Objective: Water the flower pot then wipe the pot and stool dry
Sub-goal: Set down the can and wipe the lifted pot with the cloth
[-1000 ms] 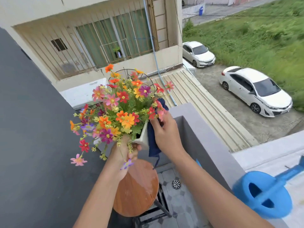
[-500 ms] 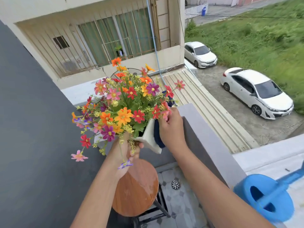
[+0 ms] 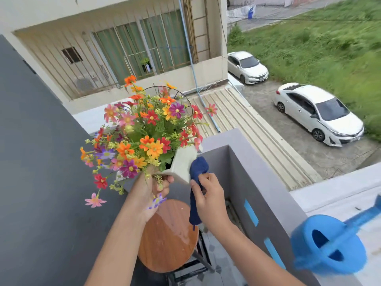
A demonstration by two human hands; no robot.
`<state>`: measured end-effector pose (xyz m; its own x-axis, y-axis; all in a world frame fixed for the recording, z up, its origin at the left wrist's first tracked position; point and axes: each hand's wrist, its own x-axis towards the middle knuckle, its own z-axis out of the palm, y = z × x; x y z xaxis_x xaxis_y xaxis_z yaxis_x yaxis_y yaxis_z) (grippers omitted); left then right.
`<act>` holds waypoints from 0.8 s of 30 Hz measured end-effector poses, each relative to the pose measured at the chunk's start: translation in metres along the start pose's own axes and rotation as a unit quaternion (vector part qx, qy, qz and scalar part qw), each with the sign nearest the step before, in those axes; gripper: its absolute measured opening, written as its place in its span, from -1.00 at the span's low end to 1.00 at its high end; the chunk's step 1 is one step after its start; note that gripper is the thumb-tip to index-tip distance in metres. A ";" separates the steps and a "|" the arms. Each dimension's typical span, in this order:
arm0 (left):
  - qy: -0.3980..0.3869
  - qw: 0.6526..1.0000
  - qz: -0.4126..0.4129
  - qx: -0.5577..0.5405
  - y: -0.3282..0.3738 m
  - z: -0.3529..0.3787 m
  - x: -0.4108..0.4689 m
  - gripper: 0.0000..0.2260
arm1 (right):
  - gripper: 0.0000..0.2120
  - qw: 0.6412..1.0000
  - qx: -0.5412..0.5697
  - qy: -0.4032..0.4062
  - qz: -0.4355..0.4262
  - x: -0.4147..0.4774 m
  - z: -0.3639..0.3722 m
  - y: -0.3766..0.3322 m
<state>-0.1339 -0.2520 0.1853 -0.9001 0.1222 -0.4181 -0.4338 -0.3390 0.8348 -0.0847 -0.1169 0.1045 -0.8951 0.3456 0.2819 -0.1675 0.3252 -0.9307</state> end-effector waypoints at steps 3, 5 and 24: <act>0.003 0.998 0.016 0.064 -0.007 0.004 0.000 -0.73 | -0.54 0.998 0.049 0.002 -0.030 0.008 -0.002 -0.033; 0.011 0.995 0.022 0.097 -0.011 0.006 -0.002 -0.75 | -0.63 0.995 0.092 0.004 -0.031 0.016 -0.004 -0.051; -0.043 0.997 -0.064 -0.019 -0.005 -0.014 -0.001 -0.70 | -0.85 1.000 0.016 0.010 0.022 0.038 -0.007 0.000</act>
<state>-0.1306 -0.2632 0.1762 -0.8386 0.2460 -0.4860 -0.5444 -0.3496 0.7625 -0.1159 -0.0979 0.1172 -0.8936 0.3767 0.2442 -0.1414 0.2802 -0.9495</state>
